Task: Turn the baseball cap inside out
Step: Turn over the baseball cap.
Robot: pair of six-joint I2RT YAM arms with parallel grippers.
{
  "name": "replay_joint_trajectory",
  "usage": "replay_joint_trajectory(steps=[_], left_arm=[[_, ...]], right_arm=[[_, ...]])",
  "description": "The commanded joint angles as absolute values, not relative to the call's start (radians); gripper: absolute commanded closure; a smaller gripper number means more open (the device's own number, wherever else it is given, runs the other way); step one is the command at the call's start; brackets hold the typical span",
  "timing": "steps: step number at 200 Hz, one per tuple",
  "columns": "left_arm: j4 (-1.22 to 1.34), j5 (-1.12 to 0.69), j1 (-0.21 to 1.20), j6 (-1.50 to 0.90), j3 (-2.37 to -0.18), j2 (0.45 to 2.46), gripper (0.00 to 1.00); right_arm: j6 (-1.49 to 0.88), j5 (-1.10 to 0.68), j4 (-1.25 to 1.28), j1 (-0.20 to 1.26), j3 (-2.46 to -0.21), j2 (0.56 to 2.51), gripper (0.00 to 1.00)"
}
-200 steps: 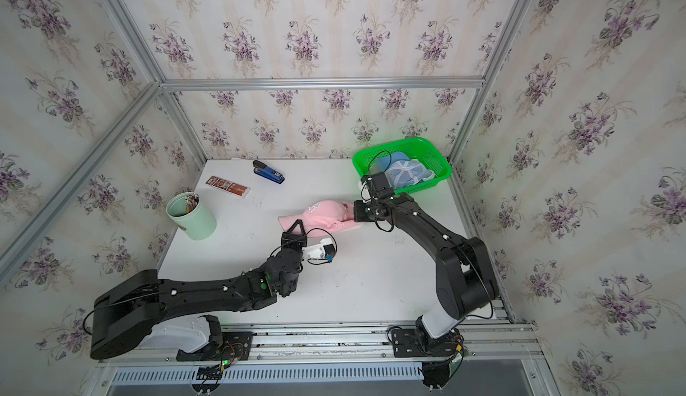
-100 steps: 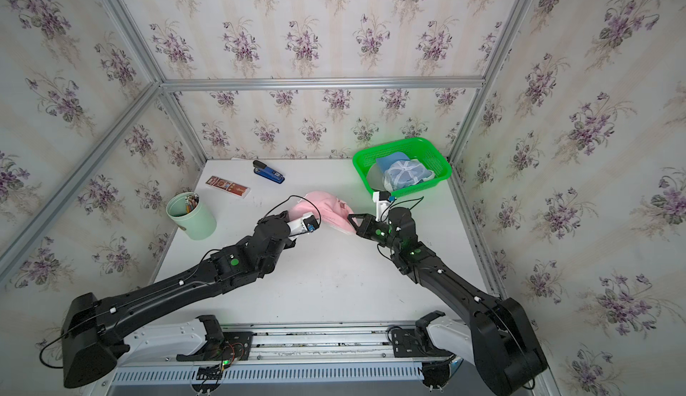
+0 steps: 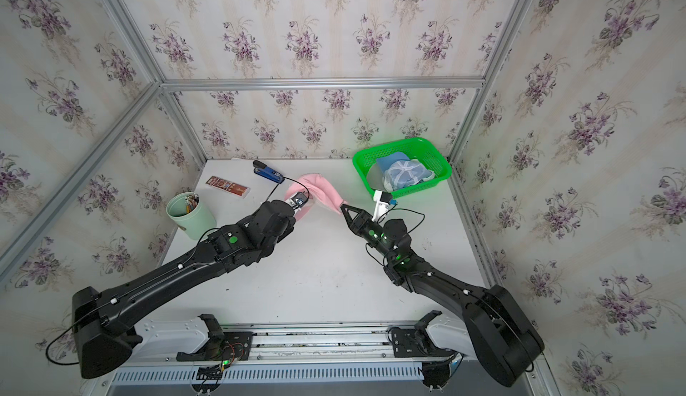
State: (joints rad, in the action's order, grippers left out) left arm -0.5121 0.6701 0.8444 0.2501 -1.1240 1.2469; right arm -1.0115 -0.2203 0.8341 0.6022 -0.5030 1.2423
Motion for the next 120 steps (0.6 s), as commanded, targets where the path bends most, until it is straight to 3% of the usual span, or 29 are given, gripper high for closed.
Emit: replay_joint_trajectory(steps=[1, 32, 74, 97, 120], left_arm=[[-0.526, 0.663, 0.845, 0.222, -1.131, 1.225, 1.0], [-0.591, 0.64, 0.832, 0.258, -1.126, 1.219, 1.0], [-0.796, 0.587, 0.819, 0.128, -1.234, 1.3, 1.0], [-0.904, 0.543, 0.815, 0.034, -1.33, 1.366, 1.0], [-0.983, 0.506, 0.814, -0.032, -1.416, 1.422, 1.0]], right_arm=[[-0.936, -0.316, 0.696, 0.606, -0.583, 1.28, 0.66], [-0.748, -0.231, 0.369, 0.607, -0.645, 1.184, 0.59], [-0.511, -0.068, 0.043, 0.609, -0.708, 1.04, 0.5], [-0.445, -0.084, 0.008, 0.635, -0.714, 1.006, 0.54], [-0.412, -0.103, 0.078, 0.725, -0.668, 1.0, 0.67]])
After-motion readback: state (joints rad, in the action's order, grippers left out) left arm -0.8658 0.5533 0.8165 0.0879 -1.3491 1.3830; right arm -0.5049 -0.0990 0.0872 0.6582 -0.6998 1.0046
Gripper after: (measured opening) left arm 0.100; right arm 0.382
